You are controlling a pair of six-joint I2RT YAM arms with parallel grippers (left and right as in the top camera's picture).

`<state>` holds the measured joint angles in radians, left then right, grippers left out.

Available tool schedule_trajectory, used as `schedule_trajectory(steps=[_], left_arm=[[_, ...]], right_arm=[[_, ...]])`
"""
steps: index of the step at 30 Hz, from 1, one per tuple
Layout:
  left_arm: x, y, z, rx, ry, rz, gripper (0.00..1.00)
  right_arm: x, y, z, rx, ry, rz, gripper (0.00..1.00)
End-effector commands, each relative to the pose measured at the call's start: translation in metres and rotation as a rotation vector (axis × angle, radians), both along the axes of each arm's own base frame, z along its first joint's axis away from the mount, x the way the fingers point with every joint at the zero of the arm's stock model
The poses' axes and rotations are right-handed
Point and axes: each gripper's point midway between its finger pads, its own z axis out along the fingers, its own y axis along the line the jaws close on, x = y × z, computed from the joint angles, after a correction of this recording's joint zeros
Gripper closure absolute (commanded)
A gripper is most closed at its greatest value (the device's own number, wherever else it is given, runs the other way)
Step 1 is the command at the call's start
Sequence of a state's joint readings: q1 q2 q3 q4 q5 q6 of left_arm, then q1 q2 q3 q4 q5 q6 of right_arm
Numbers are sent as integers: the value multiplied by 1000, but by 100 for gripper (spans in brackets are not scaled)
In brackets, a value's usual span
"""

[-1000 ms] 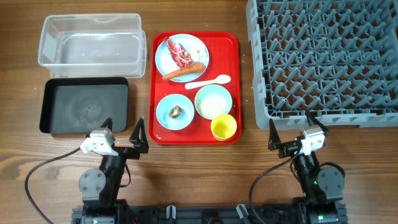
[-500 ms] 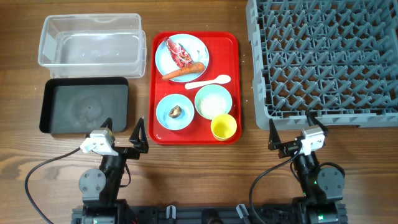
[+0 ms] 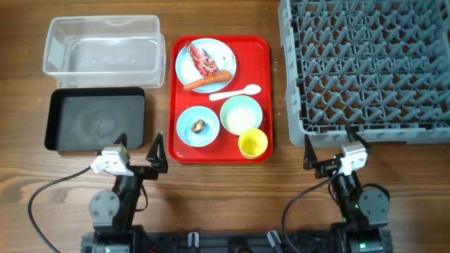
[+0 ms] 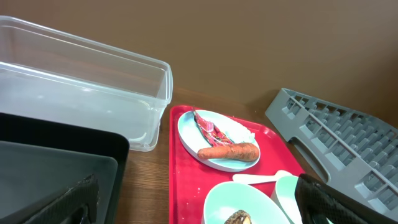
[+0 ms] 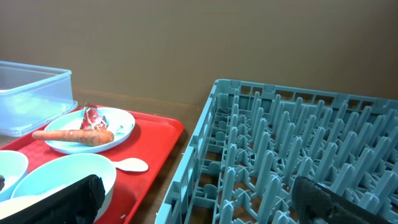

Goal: Sort waste into correct bins and load items into the dishwasher rack

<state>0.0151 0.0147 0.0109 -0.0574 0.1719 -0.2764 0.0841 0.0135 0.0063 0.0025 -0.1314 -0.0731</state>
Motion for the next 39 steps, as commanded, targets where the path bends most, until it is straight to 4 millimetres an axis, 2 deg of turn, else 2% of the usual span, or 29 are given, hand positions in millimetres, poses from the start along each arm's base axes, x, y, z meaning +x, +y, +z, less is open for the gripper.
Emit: schedule_trajectory(steps=[1, 15, 22, 25, 29, 33, 36, 39], left_arm=[[0, 3, -2, -1, 1, 13, 0], [0, 2, -1, -4, 0, 8, 0], [-4, -20, 7, -10, -31, -121, 0], [-8, -28, 17, -10, -60, -172, 0], [-13, -32, 46, -23, -108, -192, 0], [-18, -34, 89, -22, -155, -206, 0], [-21, -44, 124, -34, -167, -270, 0], [-17, -56, 152, -38, -128, -349, 0]], right_arm=[[-1, 3, 3, -4, -10, 16, 0], [-1, 3, 3, -5, -10, 16, 0], [-1, 3, 3, -4, -10, 16, 0], [-1, 3, 3, -4, -10, 16, 0], [-1, 3, 4, -4, -15, 16, 0], [-2, 5, 3, -2, -12, 27, 0], [-2, 5, 4, -2, -13, 27, 1], [-2, 5, 4, -2, -13, 28, 0]])
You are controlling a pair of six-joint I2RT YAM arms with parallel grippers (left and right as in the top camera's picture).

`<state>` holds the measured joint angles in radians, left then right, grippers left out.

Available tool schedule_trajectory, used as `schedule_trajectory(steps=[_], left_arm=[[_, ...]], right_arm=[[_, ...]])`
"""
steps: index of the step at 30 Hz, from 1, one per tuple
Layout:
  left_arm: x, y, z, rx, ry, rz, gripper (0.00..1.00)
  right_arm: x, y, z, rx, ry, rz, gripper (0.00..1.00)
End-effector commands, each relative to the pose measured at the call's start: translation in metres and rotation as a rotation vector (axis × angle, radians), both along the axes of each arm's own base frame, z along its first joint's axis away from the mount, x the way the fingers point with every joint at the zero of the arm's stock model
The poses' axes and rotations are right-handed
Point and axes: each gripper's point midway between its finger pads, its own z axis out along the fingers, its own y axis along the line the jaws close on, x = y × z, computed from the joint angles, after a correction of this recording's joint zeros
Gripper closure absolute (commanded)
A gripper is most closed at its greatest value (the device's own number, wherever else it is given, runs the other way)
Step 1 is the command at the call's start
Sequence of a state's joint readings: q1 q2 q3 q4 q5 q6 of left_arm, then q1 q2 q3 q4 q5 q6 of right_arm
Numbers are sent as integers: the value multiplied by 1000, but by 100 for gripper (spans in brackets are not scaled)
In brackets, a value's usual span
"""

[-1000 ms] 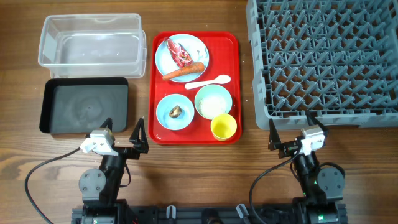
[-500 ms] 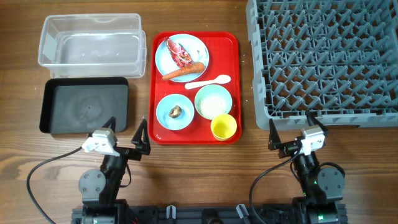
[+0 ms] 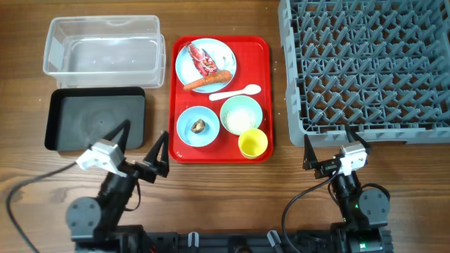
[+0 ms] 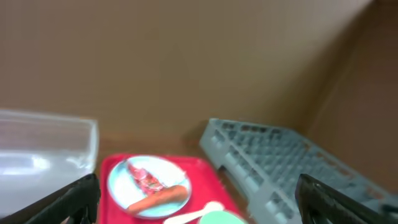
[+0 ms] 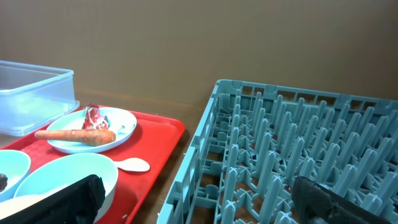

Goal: Sort waste into correct bins and load items into the dishwasher rack
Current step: 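Reach the left gripper to the blue plate and grasp the carrot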

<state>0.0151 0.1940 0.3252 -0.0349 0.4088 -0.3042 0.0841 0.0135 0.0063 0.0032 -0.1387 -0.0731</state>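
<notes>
A red tray (image 3: 261, 70) holds a blue plate (image 3: 205, 61) with a carrot (image 3: 207, 81) and a red wrapper, a white spoon (image 3: 235, 91), a small blue plate (image 3: 197, 126) with a brown scrap, a pale green bowl (image 3: 241, 114) and a yellow cup (image 3: 252, 143). The grey dishwasher rack (image 3: 365, 63) stands at the right. My left gripper (image 3: 144, 137) hangs open near the tray's front left corner, by the black bin. Open too, my right gripper (image 3: 327, 140) sits before the rack's front edge. The left wrist view is blurred, showing the carrot plate (image 4: 149, 186) and rack (image 4: 273, 162).
A clear plastic bin (image 3: 102, 53) stands at the back left, with a black bin (image 3: 95, 119) in front of it. Both arm bases and their cables lie along the table's front edge.
My left arm has moved: its gripper now reaches over the black bin's front right corner, and its camera looks higher, with a blurred view. The right arm has not moved.
</notes>
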Motion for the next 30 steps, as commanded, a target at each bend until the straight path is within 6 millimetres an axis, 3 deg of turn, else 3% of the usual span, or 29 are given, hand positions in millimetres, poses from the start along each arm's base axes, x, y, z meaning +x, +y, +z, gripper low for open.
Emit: schedule_trajectory(steps=[1, 5, 8, 11, 14, 18, 19, 21, 25, 30], left_arm=[[1, -19, 41, -6, 40, -130, 0], [25, -30, 55, -27, 258, -208, 0], [44, -33, 50, -25, 428, -229, 0], [57, -43, 40, 65, 541, -279, 0], [72, -46, 17, 146, 685, -244, 0], [90, -46, -32, 297, 875, -123, 0], [92, -55, -51, 350, 927, -125, 0], [92, -68, -68, 392, 967, -151, 0], [88, -88, -86, 439, 1009, -204, 0], [86, -94, -87, 446, 1004, -220, 0]], right_arm=[[-1, 3, 3, -1, -12, 21, 0], [-2, 7, 6, 84, 0, 44, 0], [-5, 12, 20, 270, -4, 82, 0], [-12, 24, 41, 332, -62, 174, 0], [-20, 33, 63, 313, -109, 239, 0], [-29, 35, 96, 309, -138, 258, 0], [-31, 34, 108, 306, -128, 255, 0], [-31, 34, 122, 279, -100, 247, 0], [-19, 35, 148, 212, 33, 225, 0], [4, 40, 167, 165, 271, 218, 0]])
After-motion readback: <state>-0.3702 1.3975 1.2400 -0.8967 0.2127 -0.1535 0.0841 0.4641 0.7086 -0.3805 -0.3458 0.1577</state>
